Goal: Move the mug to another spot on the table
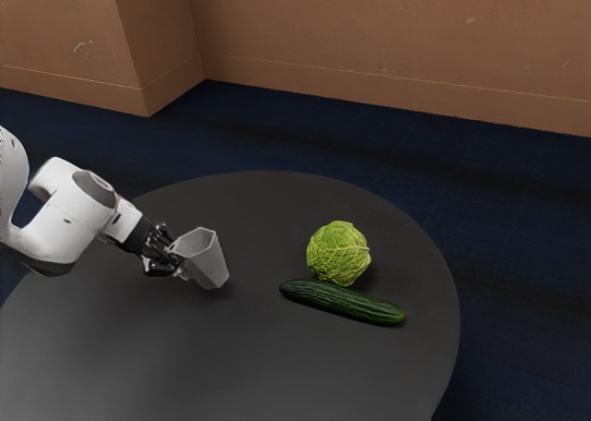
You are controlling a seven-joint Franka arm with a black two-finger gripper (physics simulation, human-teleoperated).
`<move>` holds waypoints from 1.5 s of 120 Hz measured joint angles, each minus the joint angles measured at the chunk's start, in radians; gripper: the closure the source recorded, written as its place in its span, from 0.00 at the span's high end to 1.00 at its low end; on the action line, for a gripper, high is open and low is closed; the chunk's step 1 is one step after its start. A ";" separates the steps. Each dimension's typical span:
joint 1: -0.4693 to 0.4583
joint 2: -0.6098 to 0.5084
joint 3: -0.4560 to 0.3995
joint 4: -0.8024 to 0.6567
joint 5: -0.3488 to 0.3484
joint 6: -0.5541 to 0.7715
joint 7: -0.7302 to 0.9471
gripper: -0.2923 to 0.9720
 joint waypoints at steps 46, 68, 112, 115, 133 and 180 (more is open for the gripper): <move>0.001 0.046 -0.001 0.015 -0.005 -0.003 -0.002 0.28; 0.000 0.053 -0.002 0.022 0.001 -0.008 -0.008 0.44; 0.009 0.009 -0.002 0.005 0.005 -0.023 -0.015 0.70; 0.012 -0.005 -0.002 -0.003 0.006 -0.029 -0.016 0.71; 0.026 -0.173 -0.001 -0.100 0.017 -0.061 -0.017 0.74; -0.103 -0.329 -0.032 0.145 0.761 -0.296 -0.319 0.76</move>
